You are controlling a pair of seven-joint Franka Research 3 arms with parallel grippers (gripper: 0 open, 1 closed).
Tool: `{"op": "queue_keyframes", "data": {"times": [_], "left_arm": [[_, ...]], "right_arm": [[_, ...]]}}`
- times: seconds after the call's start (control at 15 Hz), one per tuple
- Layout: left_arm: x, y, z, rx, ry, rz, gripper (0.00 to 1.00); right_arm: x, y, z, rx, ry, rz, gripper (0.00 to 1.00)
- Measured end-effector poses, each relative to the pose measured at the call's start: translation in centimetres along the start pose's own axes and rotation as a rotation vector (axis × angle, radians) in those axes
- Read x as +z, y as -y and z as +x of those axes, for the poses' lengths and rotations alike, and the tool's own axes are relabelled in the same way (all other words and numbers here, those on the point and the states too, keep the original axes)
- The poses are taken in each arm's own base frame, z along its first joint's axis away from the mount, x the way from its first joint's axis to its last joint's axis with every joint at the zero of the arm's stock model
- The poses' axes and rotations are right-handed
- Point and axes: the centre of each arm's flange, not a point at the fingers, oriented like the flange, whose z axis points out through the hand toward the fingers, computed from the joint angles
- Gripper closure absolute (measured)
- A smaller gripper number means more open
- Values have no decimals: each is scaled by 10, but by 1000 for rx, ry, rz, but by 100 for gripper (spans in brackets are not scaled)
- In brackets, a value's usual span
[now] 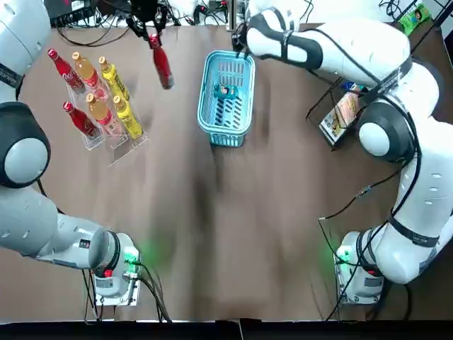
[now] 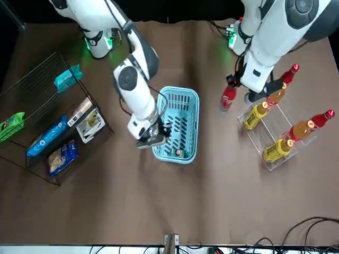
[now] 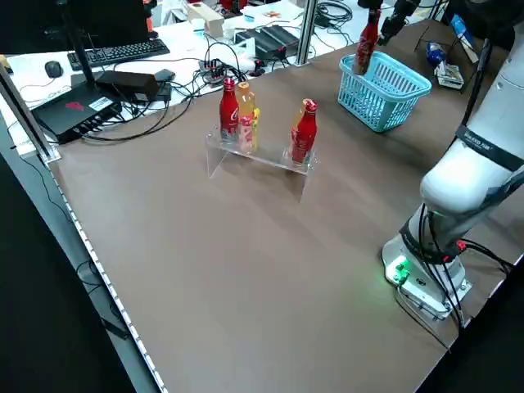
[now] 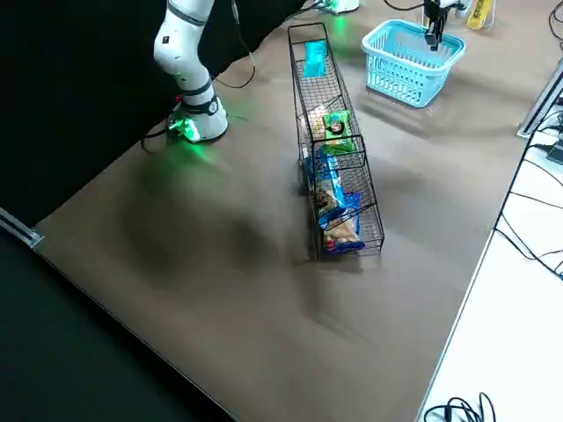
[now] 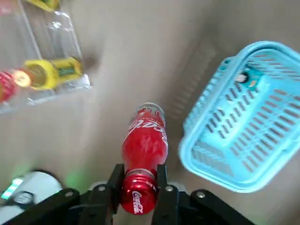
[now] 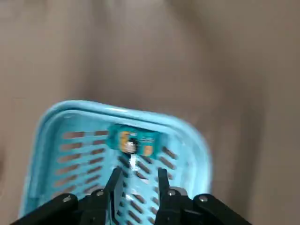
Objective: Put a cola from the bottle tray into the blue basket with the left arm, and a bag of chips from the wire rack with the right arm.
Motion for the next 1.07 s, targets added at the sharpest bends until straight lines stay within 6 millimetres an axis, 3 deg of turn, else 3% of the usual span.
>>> {"op": "queue_keyframes", "data": {"times": [0.13,0.27,0.6,0.73,0.8,0.93,1.07], "left_arm": [[7,-19,-6,-55,-1,-37,68],[21,-47,-16,-105,-7,-64,68],[78,-124,-42,-239,16,-149,68],[104,-142,-51,-258,39,-127,68],[129,-153,-57,-284,63,-93,68],[148,-158,-56,-302,80,-67,68],[162,-159,-50,-312,92,-49,68]], "right_arm": [[-20,-32,9,-44,85,-60,62],[-52,-67,15,-98,172,-104,62],[-161,-147,25,-138,232,-133,61],[-209,-192,27,-141,230,-135,59],[-250,-236,22,-152,244,-137,55],[-278,-266,16,-160,250,-136,48],[-291,-273,9,-154,253,-138,39]]}}
